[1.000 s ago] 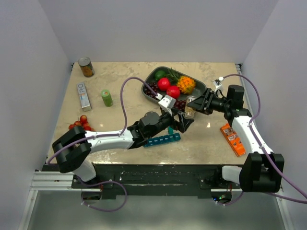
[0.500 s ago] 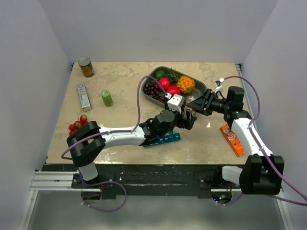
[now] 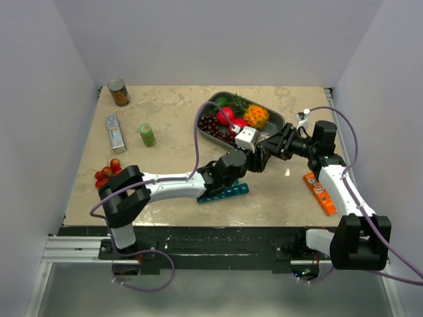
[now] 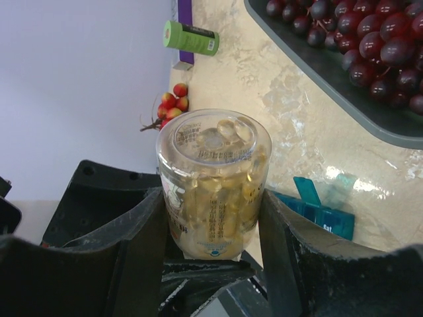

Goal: Sort the pills into containers

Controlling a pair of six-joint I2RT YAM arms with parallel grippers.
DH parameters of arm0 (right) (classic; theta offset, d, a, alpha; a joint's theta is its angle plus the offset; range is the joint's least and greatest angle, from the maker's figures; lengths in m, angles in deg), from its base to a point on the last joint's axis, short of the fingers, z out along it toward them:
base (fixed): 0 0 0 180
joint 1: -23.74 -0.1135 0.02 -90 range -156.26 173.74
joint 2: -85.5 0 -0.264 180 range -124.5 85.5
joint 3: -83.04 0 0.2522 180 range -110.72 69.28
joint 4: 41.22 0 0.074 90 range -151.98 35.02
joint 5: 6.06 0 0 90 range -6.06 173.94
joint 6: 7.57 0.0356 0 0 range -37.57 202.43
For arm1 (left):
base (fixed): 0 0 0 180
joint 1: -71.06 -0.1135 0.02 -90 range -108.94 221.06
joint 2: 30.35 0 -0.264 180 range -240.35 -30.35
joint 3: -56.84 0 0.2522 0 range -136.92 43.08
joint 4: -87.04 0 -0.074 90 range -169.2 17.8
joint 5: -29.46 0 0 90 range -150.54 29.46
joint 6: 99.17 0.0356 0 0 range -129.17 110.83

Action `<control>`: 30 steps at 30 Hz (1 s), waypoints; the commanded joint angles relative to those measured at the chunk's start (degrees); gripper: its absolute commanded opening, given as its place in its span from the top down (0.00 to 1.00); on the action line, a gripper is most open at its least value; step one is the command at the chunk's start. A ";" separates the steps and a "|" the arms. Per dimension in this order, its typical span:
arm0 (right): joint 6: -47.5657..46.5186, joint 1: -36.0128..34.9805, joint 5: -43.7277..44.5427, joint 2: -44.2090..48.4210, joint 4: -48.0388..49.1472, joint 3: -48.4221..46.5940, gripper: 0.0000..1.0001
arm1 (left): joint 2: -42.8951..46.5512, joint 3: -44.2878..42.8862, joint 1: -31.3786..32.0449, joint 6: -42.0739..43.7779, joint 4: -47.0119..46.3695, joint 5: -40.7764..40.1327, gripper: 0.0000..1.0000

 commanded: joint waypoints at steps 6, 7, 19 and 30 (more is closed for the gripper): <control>-2.80 -0.02 -2.41 3.62 2.36 -0.51 0.33 | 4.05 3.62 -1.67 2.74 -3.12 7.16 0.97; -3.94 -0.02 -3.02 3.80 2.10 -0.77 0.26 | 5.89 4.59 -2.02 2.39 -3.21 8.40 0.98; -78.66 -0.02 -12.16 4.25 -37.92 -14.91 0.01 | 21.62 18.04 -11.51 3.09 2.40 41.16 1.00; -126.31 -18.99 -5.76 0.37 -65.85 -25.47 0.01 | 21.12 12.70 -14.77 6.26 19.70 69.49 1.00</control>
